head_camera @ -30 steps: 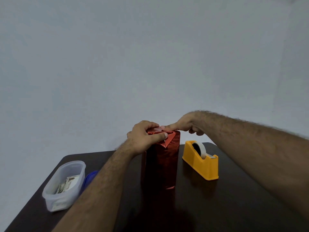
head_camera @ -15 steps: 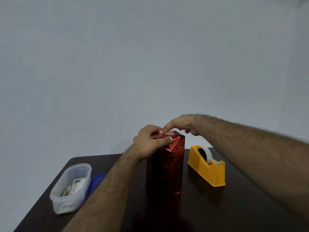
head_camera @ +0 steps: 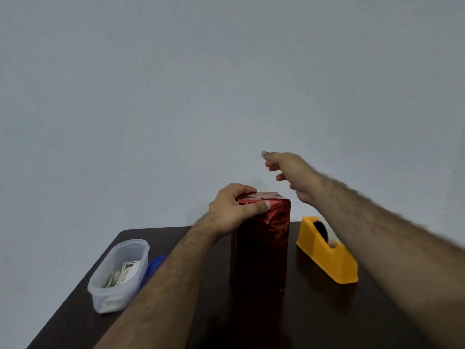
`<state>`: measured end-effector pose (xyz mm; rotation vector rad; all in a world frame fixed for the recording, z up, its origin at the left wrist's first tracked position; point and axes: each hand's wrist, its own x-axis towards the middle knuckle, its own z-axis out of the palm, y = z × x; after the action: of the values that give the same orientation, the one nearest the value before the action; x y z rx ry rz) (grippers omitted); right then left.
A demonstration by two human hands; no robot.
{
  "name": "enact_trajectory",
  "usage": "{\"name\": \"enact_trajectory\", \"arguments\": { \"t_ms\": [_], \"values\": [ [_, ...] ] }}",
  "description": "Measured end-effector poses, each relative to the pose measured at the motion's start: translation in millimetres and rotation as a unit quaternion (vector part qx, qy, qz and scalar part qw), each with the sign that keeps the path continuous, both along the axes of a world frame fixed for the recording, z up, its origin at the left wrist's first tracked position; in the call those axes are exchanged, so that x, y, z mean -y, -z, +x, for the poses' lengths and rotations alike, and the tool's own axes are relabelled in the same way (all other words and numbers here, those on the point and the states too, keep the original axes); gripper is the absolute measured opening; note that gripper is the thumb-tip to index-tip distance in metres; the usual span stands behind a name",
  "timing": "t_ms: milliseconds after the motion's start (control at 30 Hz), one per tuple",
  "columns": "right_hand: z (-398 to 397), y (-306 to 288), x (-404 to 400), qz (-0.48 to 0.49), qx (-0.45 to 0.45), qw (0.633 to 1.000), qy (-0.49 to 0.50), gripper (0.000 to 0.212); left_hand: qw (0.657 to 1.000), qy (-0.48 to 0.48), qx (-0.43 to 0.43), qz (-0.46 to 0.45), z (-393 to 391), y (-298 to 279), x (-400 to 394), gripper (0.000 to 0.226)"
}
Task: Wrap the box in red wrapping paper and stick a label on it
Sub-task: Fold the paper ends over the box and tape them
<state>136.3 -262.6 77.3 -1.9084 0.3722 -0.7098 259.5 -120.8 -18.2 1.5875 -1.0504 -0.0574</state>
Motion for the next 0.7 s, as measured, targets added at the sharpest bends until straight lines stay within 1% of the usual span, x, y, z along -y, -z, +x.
{"name": "enact_trajectory", "arguments": {
  "t_ms": [33, 100, 167, 200, 233, 300, 367, 433, 467, 500, 533, 567, 633, 700],
  "values": [
    [0.8, 3.8, 1.4, -0.002, 0.034, 0.999, 0.015, 0.041, 1.0, 0.005, -0.004, -0.007, -1.5, 0.0, -1.5, 0.091],
    [6.3, 12.3, 3.1, -0.013, 0.056, 0.998, 0.025, 0.033, 1.0, 0.013, -0.007, -0.016, -6.6, -2.4, -4.2, 0.083],
    [12.9, 21.4, 4.1, -0.016, 0.036, 0.999, 0.003, 0.028, 0.999, 0.032, 0.001, -0.02, -11.5, -6.2, -6.6, 0.066],
    [15.1, 24.3, 4.7, -0.014, 0.023, 1.0, -0.014, 0.028, 0.999, 0.043, 0.006, -0.021, -14.5, -9.0, -8.5, 0.062],
    [15.9, 26.0, 6.0, -0.005, 0.018, 0.999, -0.03, 0.03, 0.999, 0.048, 0.009, -0.022, -17.5, -10.9, -9.6, 0.066],
    [16.9, 26.8, 11.6, 0.004, 0.019, 0.998, -0.063, 0.045, 0.999, 0.029, 0.008, -0.018, -18.1, -13.1, -10.4, 0.084],
    [17.2, 26.8, 16.6, -0.003, 0.027, 0.993, -0.111, 0.071, 1.0, 0.015, 0.01, -0.013, -13.9, -12.4, -11.0, 0.096],
    [16.7, 25.6, 20.9, -0.049, 0.036, 0.986, -0.157, 0.1, 1.0, 0.013, 0.015, -0.008, -12.3, -11.5, -10.8, 0.107],
    [15.9, 25.0, 23.9, -0.085, 0.051, 0.978, -0.183, 0.108, 1.0, 0.011, 0.016, -0.008, -11.9, -11.5, -10.0, 0.115],
    [14.6, 25.7, 27.8, -0.12, 0.07, 0.968, -0.211, 0.11, 1.0, 0.01, 0.014, -0.01, -12.6, -10.0, -9.0, 0.122],
    [13.0, 25.3, 31.0, -0.156, 0.086, 0.956, -0.234, 0.105, 1.0, 0.012, 0.015, -0.014, -11.4, -10.0, -10.2, 0.127],
    [10.7, 25.9, 36.5, -0.189, 0.092, 0.943, -0.259, 0.096, 1.0, 0.015, 0.017, -0.015, -11.0, -9.2, -10.2, 0.13],
    [3.3, 25.4, 44.8, -0.246, 0.072, 0.921, -0.294, 0.074, 0.999, 0.024, 0.022, -0.014, -13.6, -9.4, -10.7, 0.128],
    [-0.8, 25.5, 46.3, -0.281, 0.053, 0.912, -0.296, 0.049, 0.999, 0.028, 0.021, -0.015, -17.3, -10.4, -11.5, 0.124]
  ]
}}
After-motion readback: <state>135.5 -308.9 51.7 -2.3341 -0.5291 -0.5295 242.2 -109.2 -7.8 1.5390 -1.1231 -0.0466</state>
